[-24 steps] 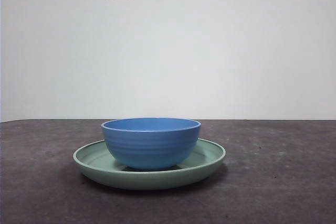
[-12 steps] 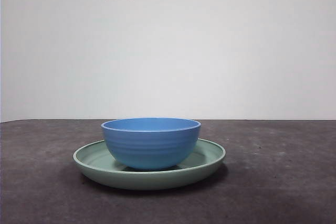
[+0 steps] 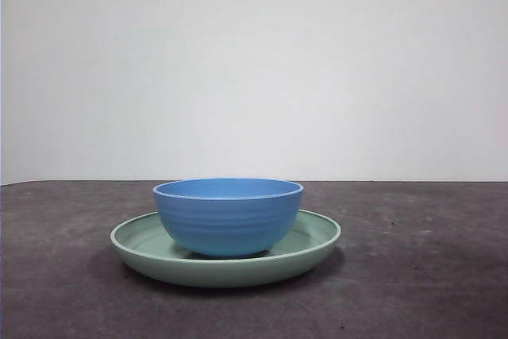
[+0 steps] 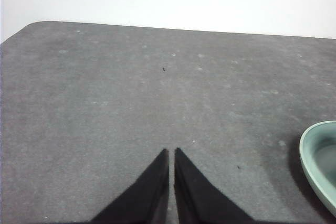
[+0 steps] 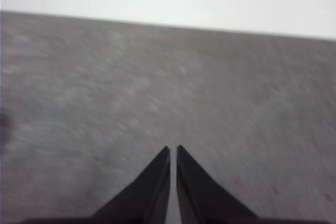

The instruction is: Pick up the blue bowl, put it on the green plate, put it on desk

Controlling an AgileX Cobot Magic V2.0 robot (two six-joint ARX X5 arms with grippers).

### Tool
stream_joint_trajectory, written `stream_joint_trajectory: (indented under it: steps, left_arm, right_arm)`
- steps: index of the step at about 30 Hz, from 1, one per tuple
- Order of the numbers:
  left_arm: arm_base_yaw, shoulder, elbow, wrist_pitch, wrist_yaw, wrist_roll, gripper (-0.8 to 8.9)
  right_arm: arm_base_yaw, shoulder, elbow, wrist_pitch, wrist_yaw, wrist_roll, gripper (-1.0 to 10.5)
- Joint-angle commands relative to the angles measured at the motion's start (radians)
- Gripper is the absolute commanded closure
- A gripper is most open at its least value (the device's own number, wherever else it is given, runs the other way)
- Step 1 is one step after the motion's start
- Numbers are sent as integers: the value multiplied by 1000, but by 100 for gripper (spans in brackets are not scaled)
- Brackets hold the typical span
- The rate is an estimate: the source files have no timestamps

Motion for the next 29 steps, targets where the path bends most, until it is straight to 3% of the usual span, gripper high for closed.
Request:
stream_joint_trajectory:
  steps: [1, 6, 13, 29]
  left_arm:
    - [1, -1, -21, 15, -2, 11, 794]
    - [1, -1, -21, 15, -2, 11, 794]
    - [1, -1, -21, 15, -2, 11, 794]
    - [1, -1, -21, 15, -2, 11, 794]
  right_arm:
    - [-2, -8, -26, 26, 36, -1, 930]
    - [3, -8, -26, 28, 93, -4, 930]
    - [42, -8, -26, 20, 248, 32, 930]
    - [44, -8, -24, 42, 247, 32, 930]
